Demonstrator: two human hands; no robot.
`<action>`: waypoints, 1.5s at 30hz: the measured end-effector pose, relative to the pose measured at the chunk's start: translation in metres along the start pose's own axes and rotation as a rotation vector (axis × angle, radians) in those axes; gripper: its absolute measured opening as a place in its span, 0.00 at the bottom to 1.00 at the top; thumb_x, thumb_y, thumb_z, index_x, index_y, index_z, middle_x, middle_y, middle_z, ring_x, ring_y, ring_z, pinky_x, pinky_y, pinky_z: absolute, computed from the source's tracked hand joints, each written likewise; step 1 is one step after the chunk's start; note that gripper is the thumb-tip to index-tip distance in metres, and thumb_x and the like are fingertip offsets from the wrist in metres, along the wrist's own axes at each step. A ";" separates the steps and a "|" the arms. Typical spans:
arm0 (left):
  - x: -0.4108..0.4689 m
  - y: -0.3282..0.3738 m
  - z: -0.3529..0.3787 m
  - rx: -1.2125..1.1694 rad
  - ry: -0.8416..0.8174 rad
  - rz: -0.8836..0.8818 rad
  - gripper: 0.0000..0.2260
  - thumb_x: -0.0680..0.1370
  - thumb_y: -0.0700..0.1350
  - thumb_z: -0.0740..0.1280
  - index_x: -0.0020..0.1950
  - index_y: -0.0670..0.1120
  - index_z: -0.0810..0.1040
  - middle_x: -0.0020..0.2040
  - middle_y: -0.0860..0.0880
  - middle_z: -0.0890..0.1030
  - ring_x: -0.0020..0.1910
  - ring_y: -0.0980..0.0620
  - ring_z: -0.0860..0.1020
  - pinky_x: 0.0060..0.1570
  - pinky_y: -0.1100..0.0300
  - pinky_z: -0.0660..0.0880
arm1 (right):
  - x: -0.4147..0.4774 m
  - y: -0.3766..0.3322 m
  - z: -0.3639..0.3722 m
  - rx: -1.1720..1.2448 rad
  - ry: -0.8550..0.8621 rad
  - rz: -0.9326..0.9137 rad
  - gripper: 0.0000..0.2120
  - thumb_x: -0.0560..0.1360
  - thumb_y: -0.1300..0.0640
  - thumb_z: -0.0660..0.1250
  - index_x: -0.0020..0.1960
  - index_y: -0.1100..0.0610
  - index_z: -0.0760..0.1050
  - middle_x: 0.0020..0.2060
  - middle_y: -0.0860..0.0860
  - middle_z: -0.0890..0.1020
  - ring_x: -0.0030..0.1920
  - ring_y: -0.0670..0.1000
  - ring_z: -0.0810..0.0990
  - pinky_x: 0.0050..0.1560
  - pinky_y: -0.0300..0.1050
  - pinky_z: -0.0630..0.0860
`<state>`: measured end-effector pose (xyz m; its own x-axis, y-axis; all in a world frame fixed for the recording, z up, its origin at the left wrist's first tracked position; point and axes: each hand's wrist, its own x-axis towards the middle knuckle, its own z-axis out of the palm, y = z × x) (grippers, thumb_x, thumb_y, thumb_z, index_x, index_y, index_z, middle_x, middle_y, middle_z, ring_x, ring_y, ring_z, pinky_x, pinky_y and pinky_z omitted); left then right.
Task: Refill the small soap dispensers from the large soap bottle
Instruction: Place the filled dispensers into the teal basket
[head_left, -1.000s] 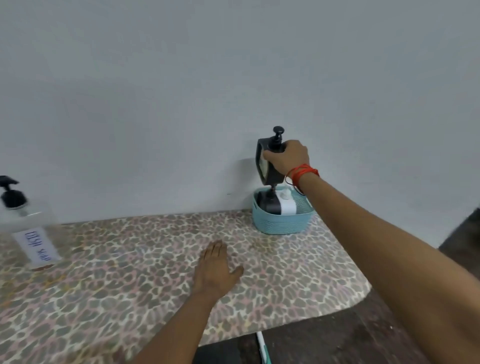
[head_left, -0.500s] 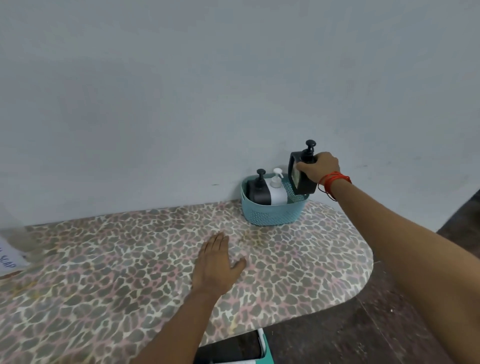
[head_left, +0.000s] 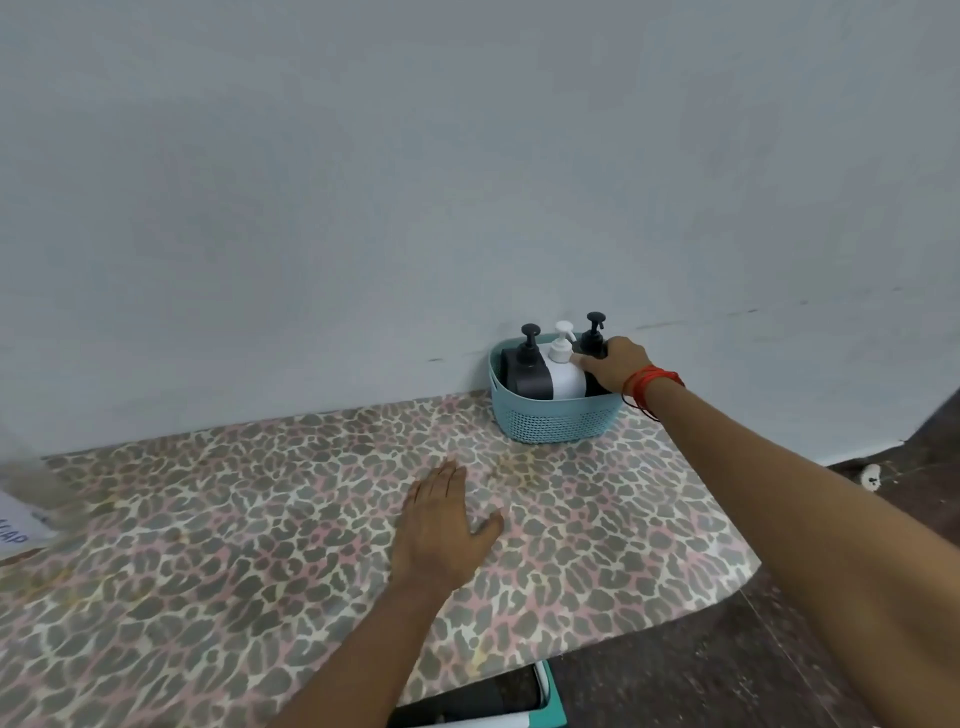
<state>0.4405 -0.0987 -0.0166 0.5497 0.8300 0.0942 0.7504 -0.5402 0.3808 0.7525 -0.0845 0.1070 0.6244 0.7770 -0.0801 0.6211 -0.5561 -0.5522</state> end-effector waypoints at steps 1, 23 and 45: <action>0.002 0.001 -0.003 -0.002 -0.004 0.001 0.39 0.78 0.69 0.59 0.82 0.47 0.60 0.82 0.49 0.61 0.81 0.50 0.59 0.81 0.52 0.52 | 0.002 0.001 -0.001 -0.014 -0.028 -0.014 0.24 0.78 0.41 0.67 0.58 0.62 0.74 0.47 0.56 0.76 0.46 0.56 0.74 0.44 0.45 0.67; 0.198 0.084 -0.053 -0.446 -0.125 0.161 0.51 0.60 0.55 0.86 0.77 0.49 0.62 0.64 0.53 0.74 0.62 0.52 0.74 0.56 0.62 0.68 | 0.024 0.016 -0.017 -0.175 -0.191 -0.122 0.31 0.74 0.39 0.71 0.62 0.64 0.74 0.52 0.58 0.80 0.51 0.56 0.77 0.49 0.47 0.72; 0.067 -0.009 -0.133 -0.502 0.091 -0.037 0.20 0.74 0.47 0.78 0.65 0.46 0.80 0.57 0.49 0.84 0.54 0.52 0.81 0.57 0.56 0.78 | -0.129 -0.036 0.029 0.473 0.420 -0.138 0.14 0.76 0.51 0.71 0.57 0.58 0.77 0.52 0.53 0.81 0.50 0.53 0.80 0.48 0.41 0.71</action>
<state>0.4215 -0.0195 0.1086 0.4751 0.8681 0.1436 0.4878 -0.3957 0.7781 0.6355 -0.1561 0.1132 0.7453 0.5973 0.2962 0.4928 -0.1944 -0.8481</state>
